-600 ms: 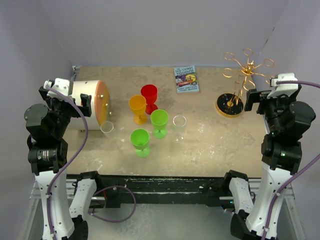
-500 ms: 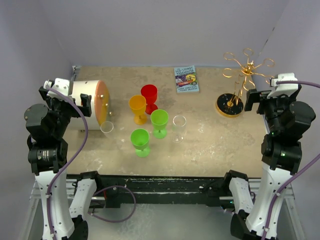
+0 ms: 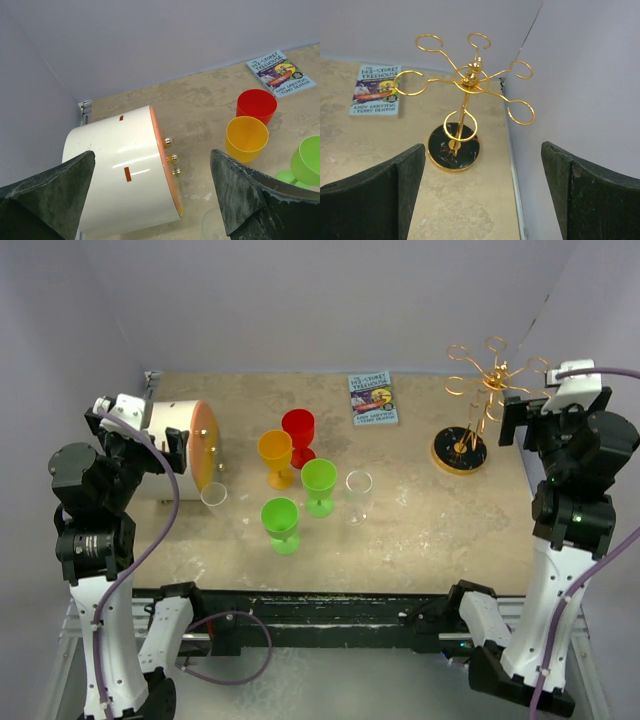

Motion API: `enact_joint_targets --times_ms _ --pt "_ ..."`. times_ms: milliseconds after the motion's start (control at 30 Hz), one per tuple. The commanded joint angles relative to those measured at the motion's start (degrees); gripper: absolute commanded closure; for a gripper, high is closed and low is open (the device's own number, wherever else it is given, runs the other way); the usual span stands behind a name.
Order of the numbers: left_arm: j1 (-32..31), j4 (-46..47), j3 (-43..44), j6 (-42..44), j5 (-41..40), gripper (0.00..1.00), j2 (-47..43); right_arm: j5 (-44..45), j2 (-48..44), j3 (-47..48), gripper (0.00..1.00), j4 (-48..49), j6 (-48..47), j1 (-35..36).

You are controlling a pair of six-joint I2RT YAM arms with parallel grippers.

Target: Place the wine glass upside down on the wine glass rack

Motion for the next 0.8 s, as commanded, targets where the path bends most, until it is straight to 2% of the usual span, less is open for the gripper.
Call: enact_joint_targets --times_ms 0,200,567,767 --pt "0.5 1.0 2.9 2.1 5.1 0.01 1.7 3.6 5.1 3.2 0.0 -0.6 -3.0 -0.2" --pt "0.6 0.3 2.9 2.1 7.9 0.01 3.1 5.9 12.5 5.1 0.0 4.8 -1.9 -0.2" --pt "0.5 1.0 4.0 0.9 8.4 0.01 6.1 0.9 26.4 11.0 0.1 11.8 3.8 1.1" --pt "0.5 1.1 4.4 1.3 7.7 0.01 6.8 2.4 30.9 12.6 0.15 13.5 4.3 2.8"
